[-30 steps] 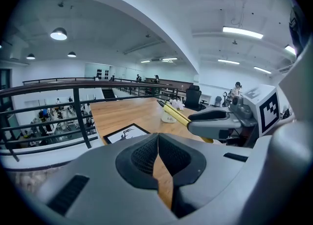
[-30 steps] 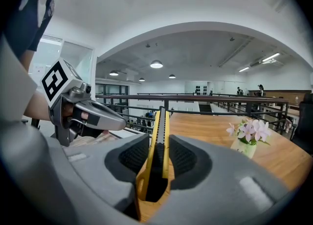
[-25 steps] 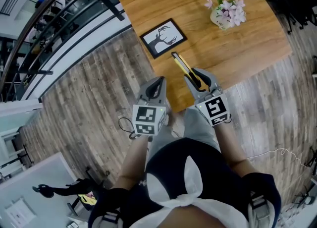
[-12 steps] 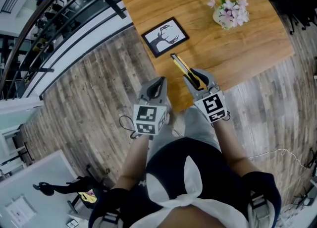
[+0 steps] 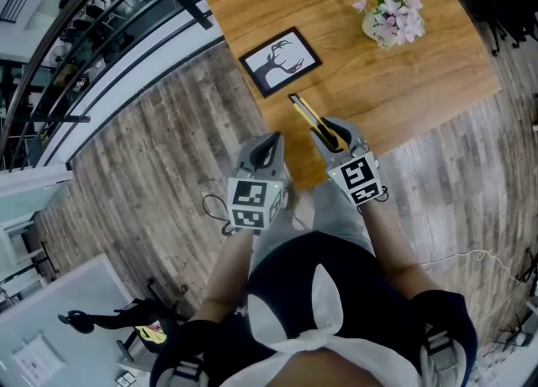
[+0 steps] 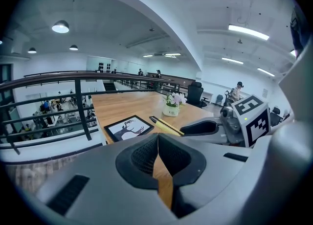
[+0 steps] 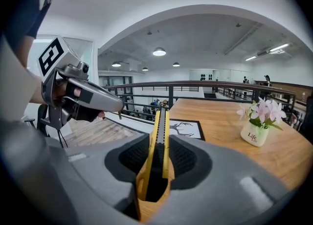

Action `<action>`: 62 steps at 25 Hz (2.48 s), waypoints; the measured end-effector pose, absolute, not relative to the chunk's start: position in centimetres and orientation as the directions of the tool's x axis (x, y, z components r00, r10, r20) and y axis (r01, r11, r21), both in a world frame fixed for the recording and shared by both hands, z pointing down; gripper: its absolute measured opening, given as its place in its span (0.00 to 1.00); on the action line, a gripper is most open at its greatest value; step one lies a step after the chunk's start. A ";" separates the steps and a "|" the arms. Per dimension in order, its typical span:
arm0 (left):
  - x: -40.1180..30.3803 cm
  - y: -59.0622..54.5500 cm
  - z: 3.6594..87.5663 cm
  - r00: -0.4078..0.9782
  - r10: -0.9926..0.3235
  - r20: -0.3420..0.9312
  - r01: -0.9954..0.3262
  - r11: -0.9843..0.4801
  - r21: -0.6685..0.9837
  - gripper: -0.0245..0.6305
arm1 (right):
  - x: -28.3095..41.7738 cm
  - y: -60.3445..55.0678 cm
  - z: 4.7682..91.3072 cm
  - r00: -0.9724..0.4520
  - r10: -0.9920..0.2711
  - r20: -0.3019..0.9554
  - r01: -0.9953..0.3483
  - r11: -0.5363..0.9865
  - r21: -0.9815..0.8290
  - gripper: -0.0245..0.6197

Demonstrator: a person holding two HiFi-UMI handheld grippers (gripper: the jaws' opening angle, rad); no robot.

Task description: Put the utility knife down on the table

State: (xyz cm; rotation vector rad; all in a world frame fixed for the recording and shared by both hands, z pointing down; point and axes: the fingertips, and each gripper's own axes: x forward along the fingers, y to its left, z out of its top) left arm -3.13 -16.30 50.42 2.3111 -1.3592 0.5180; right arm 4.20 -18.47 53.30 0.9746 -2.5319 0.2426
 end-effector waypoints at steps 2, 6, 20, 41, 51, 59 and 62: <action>-3.2 -16.4 50.6 0.458 -0.727 0.511 -0.882 -0.444 0.158 0.07 | 4.1 -18.6 53.8 -0.667 -0.597 0.446 -0.672 0.740 -0.015 0.23; -3.3 -16.2 50.9 0.458 -0.722 0.518 -0.882 -0.441 0.164 0.07 | 4.0 -18.6 54.5 -0.665 -0.588 0.460 -0.670 0.742 -0.021 0.23; -3.6 -16.4 51.9 0.447 -0.718 0.534 -0.889 -0.422 0.177 0.07 | 3.4 -18.8 57.6 -0.666 -0.537 0.517 -0.641 0.767 -0.029 0.23; -3.5 -15.3 52.7 0.428 -0.709 0.560 -0.898 -0.402 0.179 0.07 | 3.1 -17.8 62.0 -0.659 -0.456 0.598 -0.594 0.804 -0.042 0.23; -3.5 -15.1 53.3 0.422 -0.704 0.571 -0.901 -0.393 0.181 0.07 | 3.1 -17.5 64.1 -0.647 -0.420 0.636 -0.573 0.819 -0.042 0.23; -3.5 -15.1 53.3 0.423 -0.700 0.575 -0.900 -0.397 0.180 0.07 | 3.0 -17.4 64.7 -0.643 -0.407 0.649 -0.567 0.822 -0.047 0.23; -3.6 -15.1 53.5 0.423 -0.699 0.577 -0.900 -0.396 0.180 0.07 | 3.0 -17.4 65.2 -0.639 -0.401 0.657 -0.564 0.825 -0.045 0.23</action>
